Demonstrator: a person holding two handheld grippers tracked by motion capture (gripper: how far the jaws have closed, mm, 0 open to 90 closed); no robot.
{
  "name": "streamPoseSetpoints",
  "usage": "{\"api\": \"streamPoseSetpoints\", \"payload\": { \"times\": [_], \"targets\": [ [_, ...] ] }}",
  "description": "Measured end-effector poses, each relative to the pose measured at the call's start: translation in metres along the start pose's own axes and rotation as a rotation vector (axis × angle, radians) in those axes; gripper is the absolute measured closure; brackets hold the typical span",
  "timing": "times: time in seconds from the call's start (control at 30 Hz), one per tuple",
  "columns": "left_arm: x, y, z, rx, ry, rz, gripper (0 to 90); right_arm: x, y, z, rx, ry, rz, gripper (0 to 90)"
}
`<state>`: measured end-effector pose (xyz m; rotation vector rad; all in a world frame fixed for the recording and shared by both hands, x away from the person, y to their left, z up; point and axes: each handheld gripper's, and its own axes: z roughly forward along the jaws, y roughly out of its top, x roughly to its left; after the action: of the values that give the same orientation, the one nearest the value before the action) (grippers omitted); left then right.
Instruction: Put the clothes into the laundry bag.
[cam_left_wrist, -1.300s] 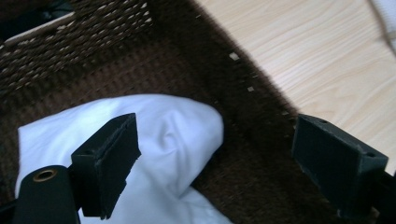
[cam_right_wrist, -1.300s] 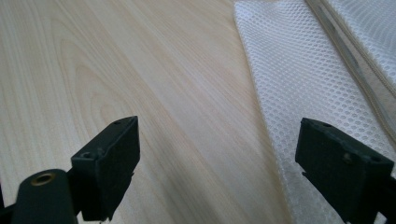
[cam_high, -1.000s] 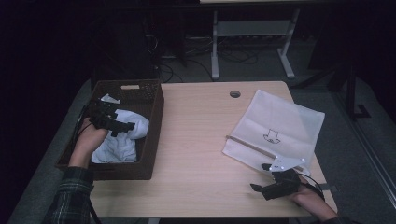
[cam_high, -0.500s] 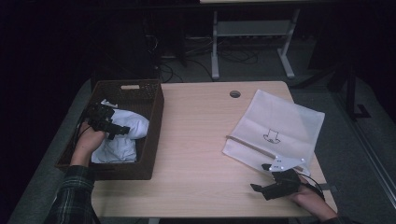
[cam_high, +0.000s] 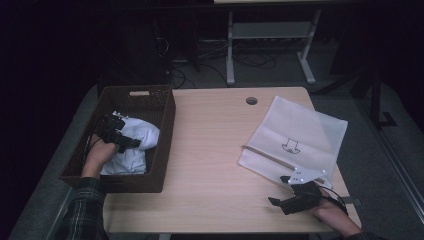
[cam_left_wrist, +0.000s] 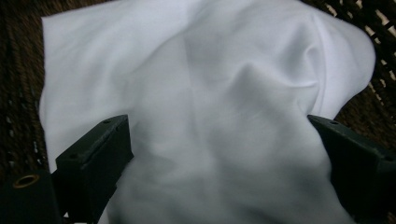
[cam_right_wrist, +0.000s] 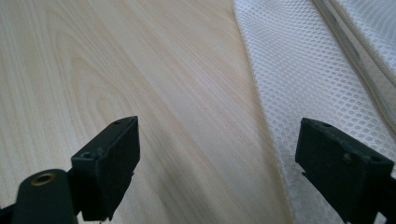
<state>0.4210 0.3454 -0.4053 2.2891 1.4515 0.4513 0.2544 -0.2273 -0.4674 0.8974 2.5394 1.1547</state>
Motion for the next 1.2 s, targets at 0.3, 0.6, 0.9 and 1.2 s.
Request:
{"api": "streamPoseSetpoints", "payload": {
  "times": [0.3, 0.6, 0.9, 1.2],
  "targets": [
    [0.004, -0.005, 0.013, 0.068, 0.001, -0.021, 2.6, 0.0, 0.0, -0.001, 0.0, -0.002, 0.001, 13.1],
    [0.007, -0.012, 0.02, 0.123, 0.0, -0.033, 0.0, 0.0, -0.001, 0.0, 0.004, -0.001, 0.0, 13.1],
    [0.002, -0.019, 0.024, 0.092, -0.008, -0.02, 0.0, 0.0, -0.001, 0.0, 0.007, -0.001, 0.002, 13.0],
    [0.004, -0.021, 0.028, 0.098, -0.039, -0.034, 0.0, 0.001, -0.001, 0.0, 0.008, 0.0, -0.001, 13.1]
  ]
}}
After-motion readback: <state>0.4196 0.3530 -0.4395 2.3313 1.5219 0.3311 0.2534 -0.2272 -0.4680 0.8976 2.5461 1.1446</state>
